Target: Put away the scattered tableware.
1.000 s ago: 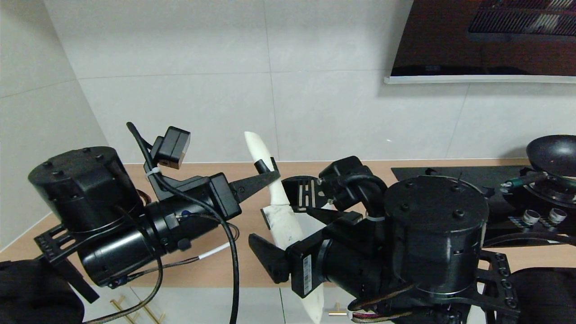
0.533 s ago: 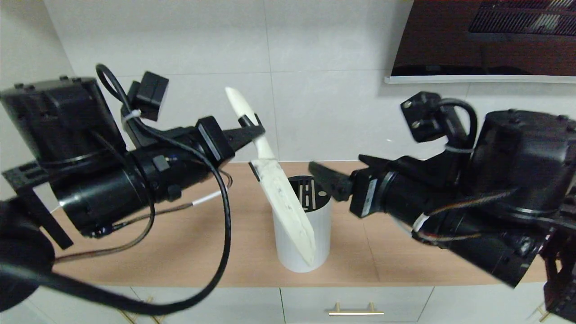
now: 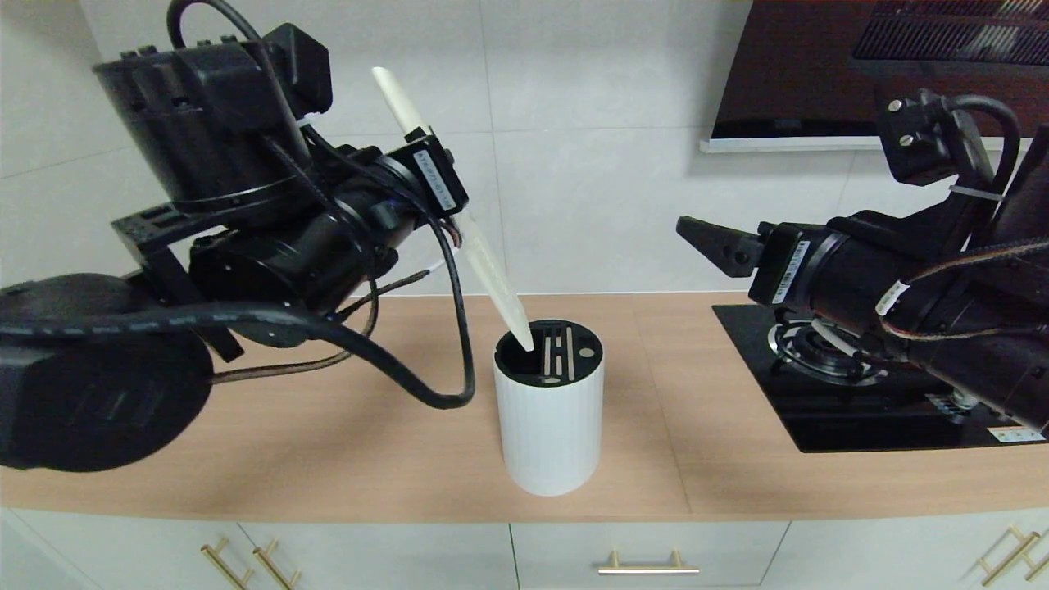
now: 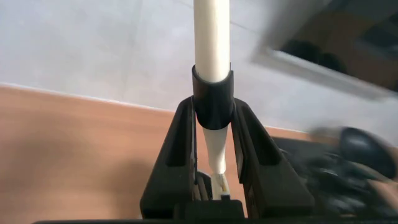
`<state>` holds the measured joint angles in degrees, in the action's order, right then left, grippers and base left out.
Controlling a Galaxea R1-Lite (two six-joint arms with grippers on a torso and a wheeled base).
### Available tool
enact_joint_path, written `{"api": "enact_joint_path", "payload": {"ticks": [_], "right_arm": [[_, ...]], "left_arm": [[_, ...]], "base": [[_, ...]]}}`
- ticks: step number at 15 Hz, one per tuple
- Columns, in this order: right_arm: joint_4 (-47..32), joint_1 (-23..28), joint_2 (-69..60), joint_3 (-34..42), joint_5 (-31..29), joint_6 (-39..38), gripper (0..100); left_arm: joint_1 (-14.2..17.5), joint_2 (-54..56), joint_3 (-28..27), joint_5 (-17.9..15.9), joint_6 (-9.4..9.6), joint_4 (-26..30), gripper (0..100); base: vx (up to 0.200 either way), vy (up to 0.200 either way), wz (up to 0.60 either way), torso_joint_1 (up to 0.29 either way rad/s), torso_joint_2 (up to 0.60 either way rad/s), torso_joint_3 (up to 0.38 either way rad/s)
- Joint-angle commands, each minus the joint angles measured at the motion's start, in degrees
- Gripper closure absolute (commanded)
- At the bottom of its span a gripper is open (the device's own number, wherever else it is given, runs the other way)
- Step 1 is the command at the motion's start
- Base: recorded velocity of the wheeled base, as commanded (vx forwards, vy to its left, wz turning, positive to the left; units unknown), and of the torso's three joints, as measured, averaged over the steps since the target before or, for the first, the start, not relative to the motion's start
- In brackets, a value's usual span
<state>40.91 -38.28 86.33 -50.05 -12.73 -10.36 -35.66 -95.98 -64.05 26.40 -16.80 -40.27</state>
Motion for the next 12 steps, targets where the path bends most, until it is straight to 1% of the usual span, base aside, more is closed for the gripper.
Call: {"api": "enact_joint_path", "payload": {"ticks": [1,2,3,4,5,12], "right_arm": [[0.0,0.1,0.9,0.1,0.0,0.0,0],[0.1,0.1,1.0,0.3,0.0,0.0,0],[0.1,0.1,1.0,0.3,0.0,0.0,0],[0.1,0.1,1.0,0.4,0.0,0.0,0],[0.1,0.1,1.0,0.4,0.0,0.0,0],[0.2,0.1,1.6,0.7,0.0,0.0,0]], "left_arm": [[-2.0,-4.1,2.6,2.0,4.32,-5.1,100],[-2.2,-5.8,4.6,2.4,8.36,-10.8,100],[-2.2,-6.7,5.4,2.6,10.38,-14.0,100],[-2.3,-10.6,6.7,3.4,15.74,-24.6,100],[-2.8,-12.1,6.4,4.5,16.27,-27.1,100],[-2.8,-13.8,6.4,4.7,16.10,-27.0,100]], "base": [[0.000,0.000,0.00,0.000,0.00,0.000],[0.000,0.000,0.00,0.000,0.00,0.000],[0.000,0.000,0.00,0.000,0.00,0.000],[0.000,0.000,0.00,0.000,0.00,0.000],[0.000,0.000,0.00,0.000,0.00,0.000],[0.000,0.000,0.00,0.000,0.00,0.000]]}}
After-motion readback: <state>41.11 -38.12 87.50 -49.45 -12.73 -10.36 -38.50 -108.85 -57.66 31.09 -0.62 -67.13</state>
